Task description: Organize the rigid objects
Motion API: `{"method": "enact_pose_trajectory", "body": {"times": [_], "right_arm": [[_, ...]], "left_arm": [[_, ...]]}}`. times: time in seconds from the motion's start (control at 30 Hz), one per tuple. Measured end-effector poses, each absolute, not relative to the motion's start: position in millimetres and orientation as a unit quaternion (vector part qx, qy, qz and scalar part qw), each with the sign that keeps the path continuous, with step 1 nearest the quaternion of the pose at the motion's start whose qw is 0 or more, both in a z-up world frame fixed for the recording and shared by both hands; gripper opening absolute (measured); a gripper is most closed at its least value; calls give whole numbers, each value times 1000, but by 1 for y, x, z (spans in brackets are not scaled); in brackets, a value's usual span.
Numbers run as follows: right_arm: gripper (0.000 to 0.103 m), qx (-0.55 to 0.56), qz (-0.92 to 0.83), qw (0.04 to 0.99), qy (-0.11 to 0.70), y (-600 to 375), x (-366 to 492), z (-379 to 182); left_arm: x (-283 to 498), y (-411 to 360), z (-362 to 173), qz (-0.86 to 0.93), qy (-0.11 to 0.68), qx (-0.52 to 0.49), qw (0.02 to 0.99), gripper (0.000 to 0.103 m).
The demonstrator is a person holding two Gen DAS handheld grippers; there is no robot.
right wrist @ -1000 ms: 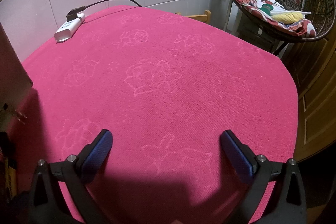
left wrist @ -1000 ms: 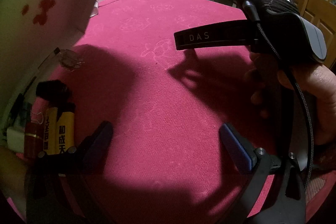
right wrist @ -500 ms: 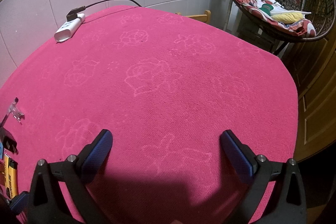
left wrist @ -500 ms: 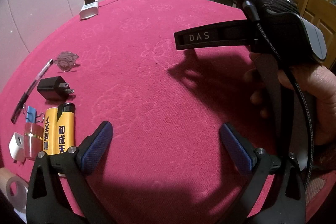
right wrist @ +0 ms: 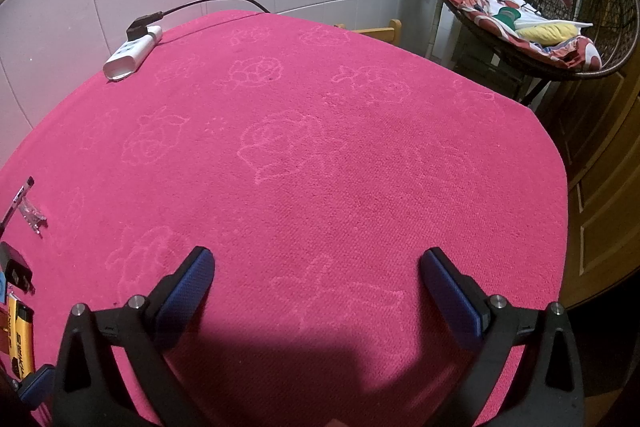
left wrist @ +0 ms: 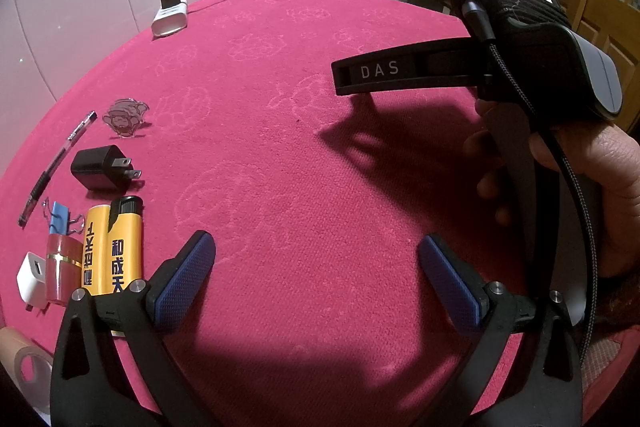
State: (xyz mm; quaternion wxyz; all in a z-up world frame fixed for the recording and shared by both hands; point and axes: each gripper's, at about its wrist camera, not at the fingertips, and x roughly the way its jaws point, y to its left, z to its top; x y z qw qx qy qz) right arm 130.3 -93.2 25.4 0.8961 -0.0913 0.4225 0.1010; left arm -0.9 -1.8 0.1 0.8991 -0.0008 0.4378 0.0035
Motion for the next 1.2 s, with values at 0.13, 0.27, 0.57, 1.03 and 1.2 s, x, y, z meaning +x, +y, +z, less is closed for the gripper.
{"method": "enact_pose_trajectory", "body": {"times": [0.13, 0.27, 0.57, 1.03, 1.2], "right_arm": [[103, -91, 101, 896, 422, -93, 130, 25], [103, -91, 101, 896, 422, -93, 131, 25], [103, -91, 101, 897, 421, -92, 130, 25], [103, -93, 100, 899, 417, -92, 130, 26], [103, -92, 100, 899, 417, -92, 130, 26]], "left_arm": [[-1, -2, 0, 4, 438, -1, 899, 103], [-1, -2, 0, 4, 437, -1, 899, 103], [-1, -2, 0, 4, 436, 0, 900, 103], [-1, -2, 0, 4, 436, 0, 900, 103], [-1, -1, 0, 3, 438, -2, 899, 103]]}}
